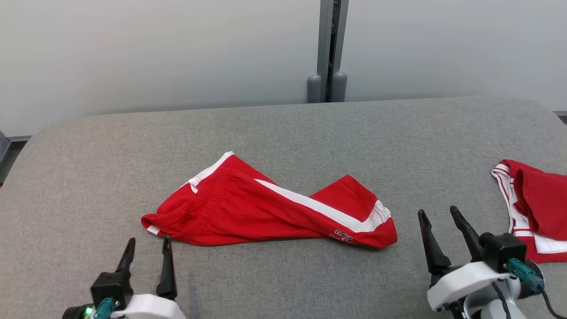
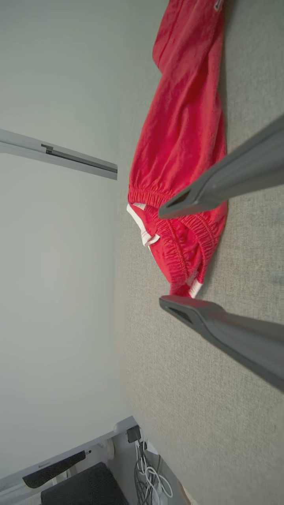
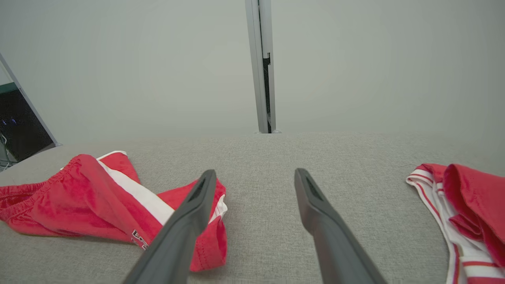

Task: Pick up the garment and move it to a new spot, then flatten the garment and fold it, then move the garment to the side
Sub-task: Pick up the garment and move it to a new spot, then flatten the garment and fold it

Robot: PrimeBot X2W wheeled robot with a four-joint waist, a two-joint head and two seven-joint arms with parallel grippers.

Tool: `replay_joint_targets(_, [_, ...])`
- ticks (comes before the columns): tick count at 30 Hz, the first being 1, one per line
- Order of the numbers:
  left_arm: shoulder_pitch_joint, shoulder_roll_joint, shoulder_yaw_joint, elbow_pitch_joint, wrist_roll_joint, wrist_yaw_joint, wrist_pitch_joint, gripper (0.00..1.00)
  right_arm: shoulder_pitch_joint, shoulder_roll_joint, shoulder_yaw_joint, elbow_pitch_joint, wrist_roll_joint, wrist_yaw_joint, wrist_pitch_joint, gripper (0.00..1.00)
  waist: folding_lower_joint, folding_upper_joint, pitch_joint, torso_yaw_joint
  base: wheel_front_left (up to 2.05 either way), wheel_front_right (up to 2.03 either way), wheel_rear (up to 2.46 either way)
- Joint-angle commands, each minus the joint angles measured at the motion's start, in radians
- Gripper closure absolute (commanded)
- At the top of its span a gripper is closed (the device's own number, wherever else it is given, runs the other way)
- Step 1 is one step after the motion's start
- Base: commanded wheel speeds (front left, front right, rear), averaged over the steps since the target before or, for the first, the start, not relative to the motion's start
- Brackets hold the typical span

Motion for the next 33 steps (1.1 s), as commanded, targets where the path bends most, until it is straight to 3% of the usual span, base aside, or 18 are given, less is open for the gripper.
replay_joint_targets(1, [0.011, 0.002, 0.022, -0.007, 0.013, 0.003, 0.000, 0.00, 0.016, -0.005, -0.007, 0.001, -0.005, 0.000, 0.000, 0.00, 0.0000, -0.0001, -0.005, 0.002, 0.00, 0.00, 0.00])
replay_joint_targets(11, [0.024, -0.009, 0.079, 0.003, 0.044, -0.027, 0.000, 0.00, 0.035, -0.005, -0.015, 0.014, -0.011, 0.000, 0.000, 0.00, 0.0000, -0.0001, -0.018, -0.006, 0.00, 0.00, 0.00])
replay_joint_targets(18, [-0.087, -0.009, 0.025, 0.081, -0.016, -0.092, 0.000, 0.00, 0.009, -0.005, 0.008, 0.011, -0.010, 0.000, 0.000, 0.00, 0.0000, -0.0001, 0.030, -0.040, 0.00, 0.00, 0.00])
replay_joint_targets(28, [-0.437, 0.006, -0.006, 0.393, -0.049, -0.175, 0.001, 0.00, -0.036, -0.005, 0.016, 0.011, -0.007, 0.000, 0.000, 0.00, 0.0000, -0.0001, 0.135, -0.112, 0.00, 0.00, 0.00])
replay_joint_targets(33, [-0.583, 0.018, -0.018, 0.554, -0.088, -0.197, 0.066, 0.00, -0.056, -0.005, 0.019, 0.007, 0.001, 0.000, 0.000, 0.00, 0.0000, -0.0001, 0.177, -0.138, 0.00, 0.00, 0.00])
